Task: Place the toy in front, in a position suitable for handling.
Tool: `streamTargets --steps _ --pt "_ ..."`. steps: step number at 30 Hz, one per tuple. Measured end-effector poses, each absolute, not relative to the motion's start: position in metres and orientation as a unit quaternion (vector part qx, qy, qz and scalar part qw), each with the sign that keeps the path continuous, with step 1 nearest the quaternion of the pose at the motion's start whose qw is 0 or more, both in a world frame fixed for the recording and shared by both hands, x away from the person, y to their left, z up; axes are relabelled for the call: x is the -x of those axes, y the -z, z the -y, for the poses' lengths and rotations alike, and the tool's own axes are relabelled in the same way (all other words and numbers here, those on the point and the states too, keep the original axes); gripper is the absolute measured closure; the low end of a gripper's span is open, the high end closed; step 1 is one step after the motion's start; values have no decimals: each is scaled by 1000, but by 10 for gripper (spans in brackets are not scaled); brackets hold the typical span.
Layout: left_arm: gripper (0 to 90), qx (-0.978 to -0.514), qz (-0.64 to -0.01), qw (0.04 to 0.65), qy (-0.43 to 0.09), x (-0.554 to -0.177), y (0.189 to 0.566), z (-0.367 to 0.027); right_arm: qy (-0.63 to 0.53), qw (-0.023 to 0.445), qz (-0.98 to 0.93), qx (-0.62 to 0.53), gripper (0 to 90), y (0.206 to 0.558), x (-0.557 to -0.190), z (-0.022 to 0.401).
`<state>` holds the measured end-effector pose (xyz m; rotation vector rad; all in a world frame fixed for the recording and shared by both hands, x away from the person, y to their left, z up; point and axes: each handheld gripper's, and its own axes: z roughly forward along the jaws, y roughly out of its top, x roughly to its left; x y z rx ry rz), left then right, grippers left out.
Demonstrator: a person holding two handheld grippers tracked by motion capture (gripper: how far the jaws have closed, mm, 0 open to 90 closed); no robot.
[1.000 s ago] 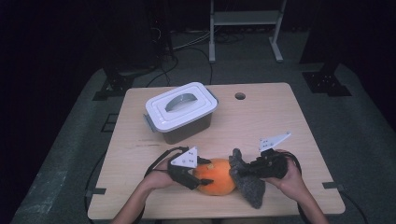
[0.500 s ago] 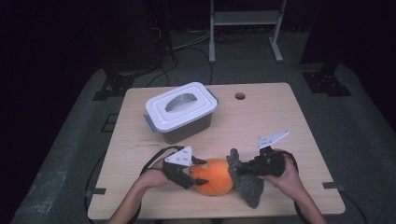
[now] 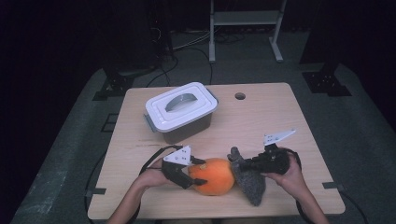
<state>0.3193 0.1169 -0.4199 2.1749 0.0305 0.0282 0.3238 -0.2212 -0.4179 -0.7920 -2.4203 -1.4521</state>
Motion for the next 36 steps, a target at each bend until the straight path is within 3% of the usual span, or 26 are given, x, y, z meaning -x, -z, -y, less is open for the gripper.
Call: streamTargets --steps 6,12,20,30,36 --pt "337 -884 -19 466 -9 -321 420 -120 463 129 833 274 767 432 -326 213" --pt "338 -882 -29 471 0 -324 420 -122 442 116 843 283 767 435 -326 220" --pt "298 -884 -17 466 -11 -316 418 -105 500 88 826 243 762 405 -317 208" --pt "299 -880 -31 473 -29 -316 414 -104 457 94 843 266 761 421 -320 216" --pt "345 -874 -30 483 -44 -311 411 -92 501 64 828 244 762 395 -313 213"
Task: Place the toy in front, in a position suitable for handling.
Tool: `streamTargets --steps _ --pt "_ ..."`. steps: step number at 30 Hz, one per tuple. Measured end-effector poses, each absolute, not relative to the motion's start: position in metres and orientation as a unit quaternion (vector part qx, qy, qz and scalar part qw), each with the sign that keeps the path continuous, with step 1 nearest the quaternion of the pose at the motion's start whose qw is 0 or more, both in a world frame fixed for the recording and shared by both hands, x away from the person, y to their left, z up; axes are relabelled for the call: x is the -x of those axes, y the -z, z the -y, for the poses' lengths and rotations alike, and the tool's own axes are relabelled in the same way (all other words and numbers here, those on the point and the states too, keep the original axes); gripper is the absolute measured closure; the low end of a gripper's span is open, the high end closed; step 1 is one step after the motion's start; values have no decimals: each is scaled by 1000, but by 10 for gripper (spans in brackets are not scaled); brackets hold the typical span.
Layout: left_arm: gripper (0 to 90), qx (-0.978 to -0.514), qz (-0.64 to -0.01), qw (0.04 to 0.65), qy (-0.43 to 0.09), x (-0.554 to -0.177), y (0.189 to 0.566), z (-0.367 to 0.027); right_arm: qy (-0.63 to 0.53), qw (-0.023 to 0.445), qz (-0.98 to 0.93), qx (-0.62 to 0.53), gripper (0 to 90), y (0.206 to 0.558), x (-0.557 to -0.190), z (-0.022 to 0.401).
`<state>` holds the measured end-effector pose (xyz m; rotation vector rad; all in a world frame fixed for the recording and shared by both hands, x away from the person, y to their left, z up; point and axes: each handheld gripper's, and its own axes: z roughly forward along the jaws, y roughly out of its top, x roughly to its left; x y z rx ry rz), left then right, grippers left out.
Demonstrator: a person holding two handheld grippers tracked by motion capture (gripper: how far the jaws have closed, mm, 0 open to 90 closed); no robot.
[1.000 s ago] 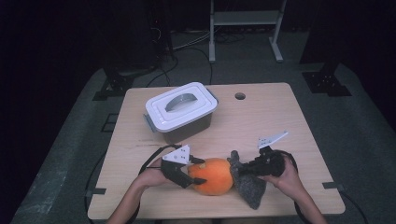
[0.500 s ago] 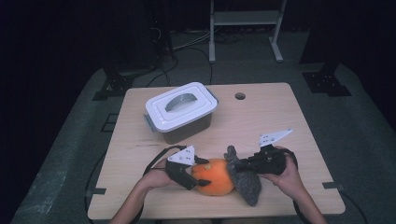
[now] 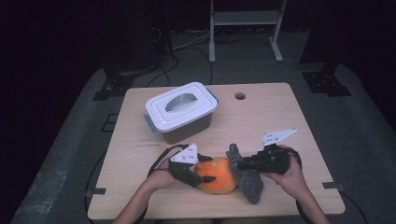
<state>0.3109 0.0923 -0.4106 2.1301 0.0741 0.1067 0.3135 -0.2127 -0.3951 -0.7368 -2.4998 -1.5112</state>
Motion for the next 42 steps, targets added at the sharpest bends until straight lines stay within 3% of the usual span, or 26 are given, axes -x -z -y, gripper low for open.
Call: streamTargets --steps 3,10,14,18,22,25,35,42 --pt "336 -875 -23 482 -46 -308 411 -87 494 62 834 238 762 395 -313 207" --pt "138 -876 -36 479 -30 -309 414 -87 477 72 840 247 761 411 -315 211" --pt "104 -880 -50 472 -17 -314 424 -94 477 77 838 255 761 415 -316 217" --pt "237 -879 -49 473 -12 -316 424 -100 468 71 841 264 762 413 -316 220" --pt "304 -877 -43 478 -26 -314 420 -97 485 59 836 250 763 401 -311 215" --pt "322 -878 -32 475 -38 -310 416 -92 492 49 839 228 761 390 -305 202" --pt "352 -866 -39 497 -44 -309 407 -96 482 56 837 252 759 401 -312 210" --pt "358 -864 -26 499 -59 -304 399 -91 508 45 831 221 759 382 -302 197"
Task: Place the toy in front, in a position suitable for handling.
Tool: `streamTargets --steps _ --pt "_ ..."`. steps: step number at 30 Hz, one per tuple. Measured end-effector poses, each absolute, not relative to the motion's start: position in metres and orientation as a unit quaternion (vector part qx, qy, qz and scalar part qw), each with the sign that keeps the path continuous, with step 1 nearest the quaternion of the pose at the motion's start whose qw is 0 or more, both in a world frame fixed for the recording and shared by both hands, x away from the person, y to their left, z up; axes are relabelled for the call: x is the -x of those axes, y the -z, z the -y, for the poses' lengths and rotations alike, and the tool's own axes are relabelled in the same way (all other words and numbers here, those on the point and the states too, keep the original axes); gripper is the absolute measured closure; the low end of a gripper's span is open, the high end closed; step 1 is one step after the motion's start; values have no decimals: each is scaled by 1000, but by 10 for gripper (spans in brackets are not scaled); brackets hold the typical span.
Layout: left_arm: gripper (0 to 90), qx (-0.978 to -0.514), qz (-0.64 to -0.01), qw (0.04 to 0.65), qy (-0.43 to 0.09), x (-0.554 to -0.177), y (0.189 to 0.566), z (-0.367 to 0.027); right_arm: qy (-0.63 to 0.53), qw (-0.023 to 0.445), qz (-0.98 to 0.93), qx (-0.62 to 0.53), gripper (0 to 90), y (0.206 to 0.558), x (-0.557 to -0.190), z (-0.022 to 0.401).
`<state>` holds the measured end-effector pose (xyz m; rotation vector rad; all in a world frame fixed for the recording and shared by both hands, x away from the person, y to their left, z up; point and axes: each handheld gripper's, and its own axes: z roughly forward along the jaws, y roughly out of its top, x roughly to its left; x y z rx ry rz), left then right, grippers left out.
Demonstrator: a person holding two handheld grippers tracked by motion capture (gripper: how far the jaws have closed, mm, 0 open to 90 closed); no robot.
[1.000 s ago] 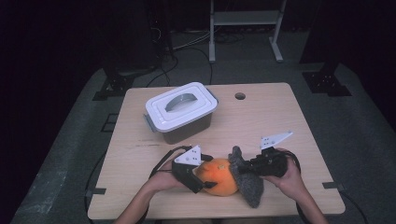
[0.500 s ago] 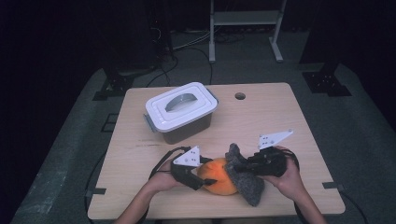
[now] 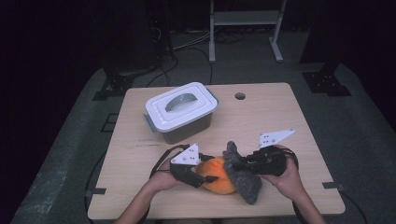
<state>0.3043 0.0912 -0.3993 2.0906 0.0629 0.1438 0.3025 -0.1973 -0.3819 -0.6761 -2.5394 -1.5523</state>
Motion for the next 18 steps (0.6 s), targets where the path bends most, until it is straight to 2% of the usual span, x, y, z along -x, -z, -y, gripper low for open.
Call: streamTargets --steps 4,6,14,18 --pt "369 -860 -38 507 -51 -307 400 -96 483 48 844 230 757 396 -308 196" --pt "370 -858 -40 509 -49 -307 401 -96 484 67 839 239 756 403 -311 199" --pt "371 -857 -39 511 -54 -306 399 -91 511 49 831 214 751 381 -303 194" --pt "292 -859 -43 507 -49 -307 403 -90 500 64 836 216 755 395 -306 190"
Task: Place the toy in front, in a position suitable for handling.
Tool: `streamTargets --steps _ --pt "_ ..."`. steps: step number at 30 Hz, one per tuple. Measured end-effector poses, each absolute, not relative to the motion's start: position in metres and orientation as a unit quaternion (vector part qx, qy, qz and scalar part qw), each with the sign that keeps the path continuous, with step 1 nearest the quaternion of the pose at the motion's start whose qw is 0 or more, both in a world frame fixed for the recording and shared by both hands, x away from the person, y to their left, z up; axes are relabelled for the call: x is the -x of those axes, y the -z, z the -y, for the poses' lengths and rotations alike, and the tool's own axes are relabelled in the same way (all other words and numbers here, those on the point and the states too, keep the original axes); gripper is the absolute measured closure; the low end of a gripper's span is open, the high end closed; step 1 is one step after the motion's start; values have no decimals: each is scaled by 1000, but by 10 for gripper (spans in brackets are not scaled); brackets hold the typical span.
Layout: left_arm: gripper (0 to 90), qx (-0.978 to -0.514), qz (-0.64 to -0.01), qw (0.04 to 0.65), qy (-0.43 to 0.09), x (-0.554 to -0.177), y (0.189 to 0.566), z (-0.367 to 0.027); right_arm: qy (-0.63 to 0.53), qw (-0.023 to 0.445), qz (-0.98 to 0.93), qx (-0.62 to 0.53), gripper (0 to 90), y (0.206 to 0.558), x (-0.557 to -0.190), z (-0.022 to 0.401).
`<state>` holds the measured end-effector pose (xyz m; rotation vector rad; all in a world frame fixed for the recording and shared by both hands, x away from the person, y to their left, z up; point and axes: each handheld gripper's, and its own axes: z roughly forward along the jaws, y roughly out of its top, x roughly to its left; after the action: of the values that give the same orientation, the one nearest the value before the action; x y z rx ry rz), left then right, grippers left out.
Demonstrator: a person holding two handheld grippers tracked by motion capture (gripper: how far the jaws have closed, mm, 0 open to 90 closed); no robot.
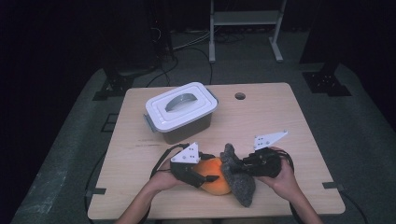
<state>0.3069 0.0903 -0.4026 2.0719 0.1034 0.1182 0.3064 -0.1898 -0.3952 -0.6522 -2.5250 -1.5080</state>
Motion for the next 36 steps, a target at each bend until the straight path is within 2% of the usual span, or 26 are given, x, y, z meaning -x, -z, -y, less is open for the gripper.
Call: streamTargets --steps 1,3,6,9,10,11,16,22,26,32,36 --pt "292 -859 -46 509 -43 -307 403 -90 500 64 836 216 755 395 -306 190" --pt "200 -857 -52 511 -30 -309 404 -91 494 69 838 221 756 400 -308 193" --pt "126 -857 -66 511 -14 -315 409 -97 485 72 840 233 756 406 -310 200" --pt "132 -857 -74 510 -4 -318 412 -100 478 72 842 240 755 410 -312 203" --pt "195 -856 -78 511 -1 -319 412 -102 472 68 845 241 755 411 -313 204" --pt "195 -856 -77 512 -1 -319 412 -104 465 64 849 245 753 413 -314 205" --pt "347 -857 -81 508 -20 -319 405 -106 484 53 837 251 756 402 -313 210" --pt "377 -856 -69 510 -54 -308 392 -92 522 41 824 215 755 380 -303 196" --pt "344 -862 -67 499 -53 -308 395 -90 505 45 834 219 755 389 -304 192" --pt "154 -866 -68 495 -35 -313 400 -95 488 66 837 240 755 407 -312 200" --pt "157 -862 -91 498 -12 -320 403 -104 465 61 846 253 755 414 -315 202"
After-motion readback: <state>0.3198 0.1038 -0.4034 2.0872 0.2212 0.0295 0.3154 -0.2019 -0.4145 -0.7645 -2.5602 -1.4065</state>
